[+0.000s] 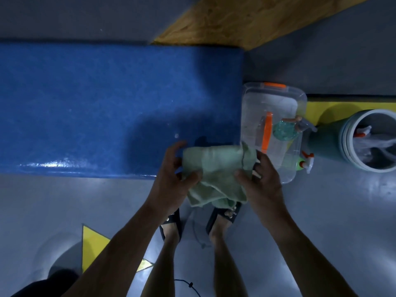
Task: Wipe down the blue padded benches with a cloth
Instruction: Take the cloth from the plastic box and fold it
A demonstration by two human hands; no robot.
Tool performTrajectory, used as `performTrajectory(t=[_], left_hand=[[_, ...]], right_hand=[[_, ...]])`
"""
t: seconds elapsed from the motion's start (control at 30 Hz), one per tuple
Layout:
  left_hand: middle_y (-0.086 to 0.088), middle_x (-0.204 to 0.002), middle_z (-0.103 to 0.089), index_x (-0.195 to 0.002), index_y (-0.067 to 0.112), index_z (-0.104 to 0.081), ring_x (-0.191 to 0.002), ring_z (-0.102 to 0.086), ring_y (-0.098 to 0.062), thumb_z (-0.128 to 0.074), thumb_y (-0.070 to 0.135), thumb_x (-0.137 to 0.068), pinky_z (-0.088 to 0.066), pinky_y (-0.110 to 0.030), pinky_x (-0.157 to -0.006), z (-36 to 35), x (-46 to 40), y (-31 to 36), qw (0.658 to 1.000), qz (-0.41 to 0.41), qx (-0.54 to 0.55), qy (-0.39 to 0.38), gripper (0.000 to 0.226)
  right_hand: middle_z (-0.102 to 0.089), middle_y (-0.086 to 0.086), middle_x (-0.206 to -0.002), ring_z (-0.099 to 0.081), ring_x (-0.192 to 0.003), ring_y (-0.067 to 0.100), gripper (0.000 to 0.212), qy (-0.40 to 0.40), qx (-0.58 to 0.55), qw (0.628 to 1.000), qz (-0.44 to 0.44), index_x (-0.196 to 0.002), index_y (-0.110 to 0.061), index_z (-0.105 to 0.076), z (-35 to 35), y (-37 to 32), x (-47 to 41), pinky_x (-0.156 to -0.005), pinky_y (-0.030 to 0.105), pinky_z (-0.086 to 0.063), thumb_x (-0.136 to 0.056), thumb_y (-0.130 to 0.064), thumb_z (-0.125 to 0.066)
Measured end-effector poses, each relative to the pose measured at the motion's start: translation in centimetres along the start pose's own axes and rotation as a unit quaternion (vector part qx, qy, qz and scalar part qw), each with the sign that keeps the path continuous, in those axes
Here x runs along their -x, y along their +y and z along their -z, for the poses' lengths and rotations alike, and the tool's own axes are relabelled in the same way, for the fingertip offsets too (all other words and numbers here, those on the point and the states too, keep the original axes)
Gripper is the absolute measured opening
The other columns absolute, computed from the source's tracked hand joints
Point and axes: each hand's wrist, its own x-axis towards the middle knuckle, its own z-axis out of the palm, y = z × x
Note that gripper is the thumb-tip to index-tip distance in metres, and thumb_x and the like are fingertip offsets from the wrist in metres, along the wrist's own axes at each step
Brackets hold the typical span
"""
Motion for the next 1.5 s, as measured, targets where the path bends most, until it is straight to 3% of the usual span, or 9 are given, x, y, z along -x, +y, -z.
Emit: performTrajectory(t=[0.17,0.33,0.47,0.6,0.77,1.0,1.17,1.27,1.5], left_hand=[[0.011,-0.119,-0.06,-0.129,0.055,-0.042,-0.105,-0.067,-0.02,-0.075,0.009,-0.08,-0.061,-0.049,-0.076,-1.2,-1.1,0.4,0.996,-0.034,-0.077,0.019,0.075],[0.003,-0.115,-0.064,-0.132,0.043,-0.045,-0.1,-0.069,-0.019,-0.068,0.0,-0.082,-0.061,-0.041,-0.077,-1.7,-1.5,0.4,0.996,-0.034,-0.021,0.074,0.07],[-0.001,-0.104,-0.07,-0.11,0.027,-0.07,-0.097,-0.067,-0.033,-0.063,0.002,-0.087,-0.06,-0.045,-0.076,-1.2,-1.3,0.7,0.999,-0.031,0.006,0.034,0.034],[0.017,-0.111,-0.066,-0.117,0.038,-0.066,-0.102,-0.066,-0.01,-0.078,0.025,-0.077,-0.059,-0.043,-0.085,-0.8,-0.7,0.9,0.993,-0.033,-0.111,-0.03,0.044],[0.014,-0.111,-0.059,-0.125,0.035,-0.059,-0.098,-0.056,0.002,-0.079,0.023,-0.081,-0.045,-0.011,-0.08,-1.0,0.4,0.9,0.944,-0.122,-0.308,-0.009,0.049],[0.007,-0.112,-0.048,-0.108,0.024,-0.066,-0.11,-0.041,-0.012,-0.074,0.029,-0.083,-0.043,-0.023,-0.078,-0.5,1.1,0.0,0.846,-0.206,-0.491,-0.004,0.027],[0.016,-0.096,-0.065,-0.107,0.028,-0.063,-0.091,-0.061,-0.001,-0.067,0.029,-0.092,-0.045,-0.013,-0.07,-0.1,0.8,0.2,0.934,-0.096,-0.336,-0.08,0.016],[0.014,-0.087,-0.069,-0.102,0.031,-0.064,-0.081,-0.065,-0.003,-0.068,0.035,-0.09,-0.051,-0.021,-0.067,-0.5,0.8,-1.2,0.964,-0.025,-0.256,-0.062,0.013],[0.015,-0.083,-0.07,-0.096,0.027,-0.065,-0.076,-0.064,0.007,-0.074,0.041,-0.084,-0.043,-0.008,-0.058,-2.9,1.4,-2.7,0.966,0.028,-0.256,-0.007,0.021]], right_hand=[[-0.064,-0.012,-0.114,-0.064,-0.095,-0.002,0.05,0.119,0.034,0.988,0.094,-0.135,-0.034,-0.052,-0.9,-2.6,-2.4,-0.077,0.02,-0.054,-0.09,-0.017,-0.066],[-0.07,-0.01,-0.103,-0.067,-0.085,-0.002,0.085,-0.013,0.089,0.996,0.02,-0.147,-0.043,-0.029,-0.7,-3.0,-3.4,-0.067,0.009,-0.05,-0.081,-0.017,-0.075],[-0.07,-0.019,-0.1,-0.068,-0.095,0.016,0.085,-0.048,0.048,0.997,0.043,-0.146,-0.054,-0.022,0.2,-2.9,-2.1,-0.081,0.028,-0.057,-0.089,-0.011,-0.067],[-0.043,-0.033,-0.141,-0.043,-0.132,-0.003,0.062,-0.073,0.086,0.986,0.126,-0.147,-0.036,-0.036,1.5,-3.4,-0.8,-0.106,0.019,-0.039,-0.096,-0.009,-0.058],[-0.051,-0.025,-0.133,-0.041,-0.124,-0.016,0.058,-0.128,0.181,0.97,0.1,-0.134,-0.032,-0.053,2.2,-2.8,0.6,-0.097,0.002,-0.033,-0.085,-0.009,-0.07],[-0.051,-0.008,-0.108,-0.049,-0.104,0.01,0.032,-0.107,0.331,0.923,0.167,-0.111,-0.025,-0.061,3.1,-0.9,0.9,-0.086,0.023,-0.044,-0.084,-0.011,-0.069],[-0.069,0.003,-0.108,-0.066,-0.102,0.017,0.024,-0.134,0.005,0.99,-0.03,-0.11,-0.014,-0.064,2.8,-1.1,1.2,-0.083,0.027,-0.054,-0.089,-0.023,-0.068],[-0.069,0.013,-0.111,-0.067,-0.104,0.028,0.036,-0.121,-0.187,0.968,-0.114,-0.116,-0.008,-0.06,1.7,-0.8,1.6,-0.085,0.042,-0.056,-0.083,-0.017,-0.071],[-0.059,-0.008,-0.116,-0.06,-0.1,0.006,0.054,0.123,0.12,0.981,0.093,-0.124,-0.026,-0.056,-1.3,0.0,-2.0,-0.081,0.026,-0.054,-0.076,-0.023,-0.08]])
